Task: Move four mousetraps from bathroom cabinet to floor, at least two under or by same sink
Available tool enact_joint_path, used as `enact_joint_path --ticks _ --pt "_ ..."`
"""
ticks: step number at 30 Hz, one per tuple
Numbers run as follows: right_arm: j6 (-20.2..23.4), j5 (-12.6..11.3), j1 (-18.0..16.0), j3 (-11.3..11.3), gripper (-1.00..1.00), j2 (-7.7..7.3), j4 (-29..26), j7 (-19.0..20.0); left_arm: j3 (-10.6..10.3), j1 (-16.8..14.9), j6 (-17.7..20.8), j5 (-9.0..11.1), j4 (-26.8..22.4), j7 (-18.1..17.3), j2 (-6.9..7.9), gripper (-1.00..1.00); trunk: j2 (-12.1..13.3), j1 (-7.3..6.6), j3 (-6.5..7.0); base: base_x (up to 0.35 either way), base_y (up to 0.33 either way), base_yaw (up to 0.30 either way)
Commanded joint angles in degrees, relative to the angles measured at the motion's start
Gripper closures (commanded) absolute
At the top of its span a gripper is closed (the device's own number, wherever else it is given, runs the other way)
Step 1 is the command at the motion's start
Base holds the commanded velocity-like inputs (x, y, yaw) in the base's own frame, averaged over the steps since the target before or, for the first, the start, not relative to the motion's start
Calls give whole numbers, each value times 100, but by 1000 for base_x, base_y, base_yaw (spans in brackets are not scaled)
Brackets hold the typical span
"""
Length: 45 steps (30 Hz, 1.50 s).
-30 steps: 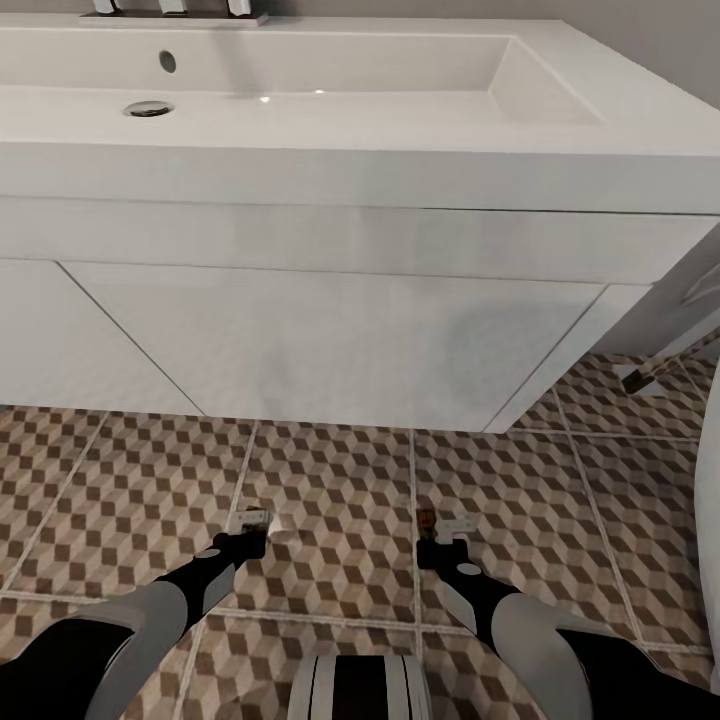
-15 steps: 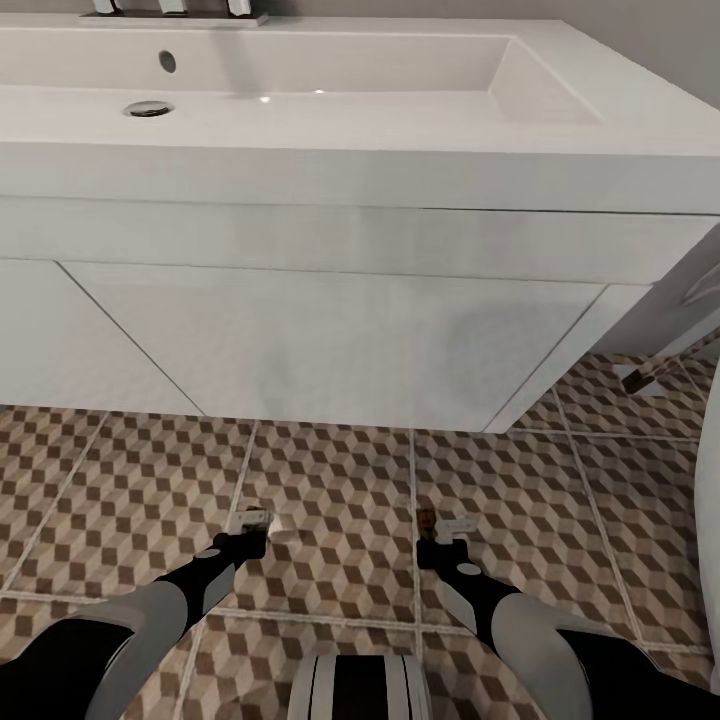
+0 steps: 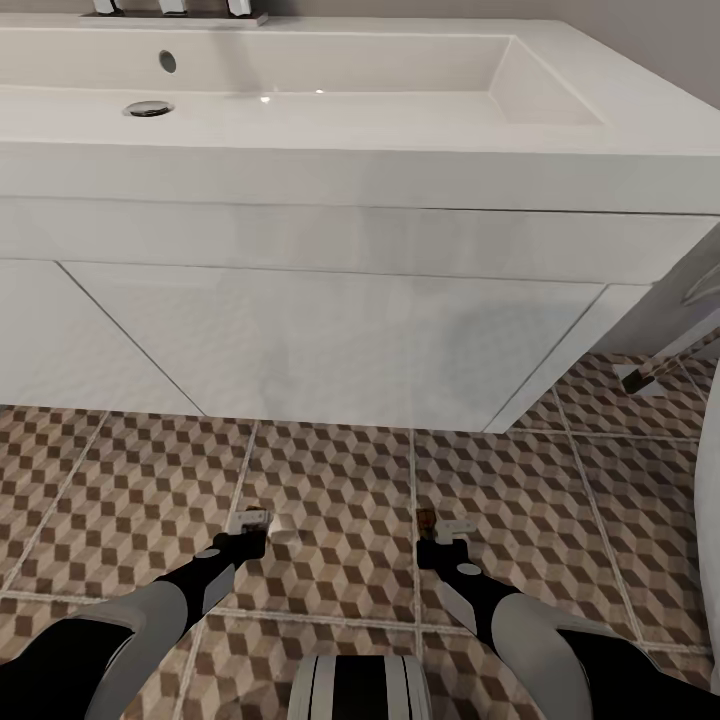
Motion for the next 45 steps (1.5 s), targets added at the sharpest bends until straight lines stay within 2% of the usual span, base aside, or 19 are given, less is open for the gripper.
enact_joint_path --ticks 1,17,24,45 --pt "-28 61 -6 -46 100 1 17 -30 -49 -2 -19 33 6 5 1 100 -1 -1 -3 0 0 0" --pt "-28 61 -8 -46 100 1 17 -30 -49 -2 -19 32 6 5 3 100 -1 -1 -3 0 0 0" --pt "-28 61 -8 -46 100 1 17 -30 -49 -1 -19 32 6 5 3 100 -11 17 -158 0 0 0" --pt "-28 61 -10 -46 100 1 17 -30 -49 -1 -19 32 6 5 3 100 -11 17 -158 0 0 0"
